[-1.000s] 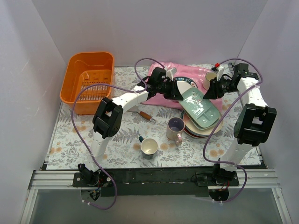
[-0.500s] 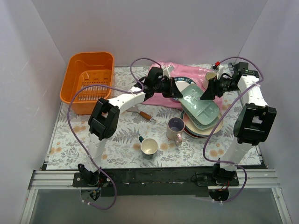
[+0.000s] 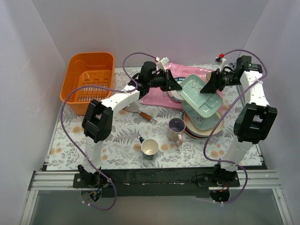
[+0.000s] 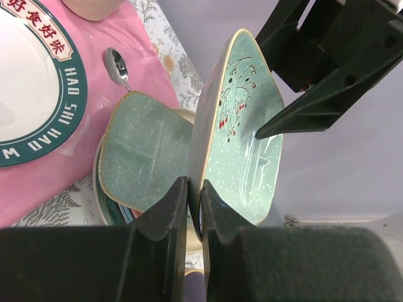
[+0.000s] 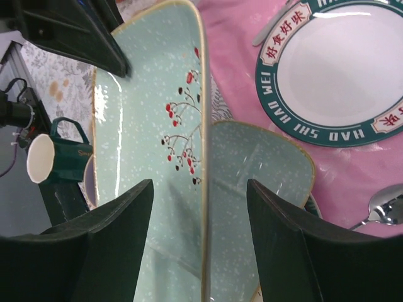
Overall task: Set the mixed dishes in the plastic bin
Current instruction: Pick up the plate at the center of the board.
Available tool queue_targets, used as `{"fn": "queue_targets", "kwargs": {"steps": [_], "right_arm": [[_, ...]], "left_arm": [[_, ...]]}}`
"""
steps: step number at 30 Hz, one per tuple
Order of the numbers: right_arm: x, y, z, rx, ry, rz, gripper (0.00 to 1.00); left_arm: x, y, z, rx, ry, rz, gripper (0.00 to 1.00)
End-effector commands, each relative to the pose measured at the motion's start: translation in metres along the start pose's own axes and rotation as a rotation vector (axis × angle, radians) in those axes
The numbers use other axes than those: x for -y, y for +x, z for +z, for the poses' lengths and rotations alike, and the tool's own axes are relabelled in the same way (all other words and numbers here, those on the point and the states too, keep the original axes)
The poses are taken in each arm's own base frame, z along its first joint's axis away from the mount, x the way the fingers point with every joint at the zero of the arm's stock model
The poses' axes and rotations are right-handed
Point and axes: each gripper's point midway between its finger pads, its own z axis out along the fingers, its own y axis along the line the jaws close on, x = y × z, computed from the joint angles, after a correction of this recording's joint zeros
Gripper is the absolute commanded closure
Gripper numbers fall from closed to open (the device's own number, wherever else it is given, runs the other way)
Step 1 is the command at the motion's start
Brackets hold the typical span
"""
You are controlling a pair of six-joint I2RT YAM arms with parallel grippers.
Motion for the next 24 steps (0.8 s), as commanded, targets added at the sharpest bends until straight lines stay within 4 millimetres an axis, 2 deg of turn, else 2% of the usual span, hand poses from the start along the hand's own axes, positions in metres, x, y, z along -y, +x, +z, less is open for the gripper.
{"fn": "queue_targets", "kwargs": {"steps": [1,3,7,10,11,13,14,16,17,19,20,21,22,23,24], "right_arm": [[-0.027,-0.025,-0.007,0.07,-0.084,0.002,0.33],[-0.037,-0.03,-0.009,0.092,-0.114,0.022,0.35],[-0.057,-0.024,0.004,0.087,-0.181,0.074,0.44],[-0.073,-0.016,0.016,0.08,-0.234,0.121,0.57],[-0.08,-0.016,0.017,0.083,-0.245,0.118,0.74],[-0.088,-0.022,0.017,0.099,-0.267,0.121,0.95],[-0.094,-0.026,0.015,0.109,-0.271,0.11,0.99],[-0.1,-0.031,0.012,0.125,-0.293,0.129,0.99],[-0.106,-0.035,0.009,0.137,-0.3,0.124,0.99],[-0.112,-0.039,0.008,0.166,-0.341,0.122,0.99],[-0.119,-0.042,0.004,0.17,-0.359,0.165,0.99],[-0.123,-0.04,0.004,0.171,-0.387,0.196,0.99],[-0.123,-0.047,0.002,0.195,-0.388,0.144,0.99],[-0.127,-0.05,0.0,0.186,-0.397,0.216,0.99],[-0.127,-0.052,0.0,0.19,-0.398,0.221,0.99]], "left_arm": [[0.105,-0.046,-0.049,0.104,0.199,0.167,1.0],[0.106,-0.047,-0.052,0.102,0.194,0.186,1.0],[0.113,-0.045,-0.058,0.093,0.216,0.207,1.0],[0.118,-0.042,-0.062,0.085,0.226,0.217,1.0],[0.122,-0.042,-0.066,0.089,0.229,0.222,1.0],[0.121,-0.042,-0.069,0.096,0.214,0.225,1.0],[0.116,-0.039,-0.071,0.092,0.2,0.214,1.0],[0.117,-0.043,-0.08,0.116,0.192,0.21,1.0],[0.111,-0.038,-0.082,0.11,0.184,0.16,0.99],[0.115,-0.045,-0.096,0.152,0.205,0.137,0.83],[0.118,-0.045,-0.101,0.161,0.218,0.089,0.52],[0.117,-0.045,-0.111,0.188,0.23,0.074,0.42],[0.119,-0.046,-0.116,0.206,0.238,0.062,0.35],[0.119,-0.046,-0.12,0.231,0.234,0.022,0.28],[0.114,-0.042,-0.123,0.246,0.235,0.01,0.25]]}}
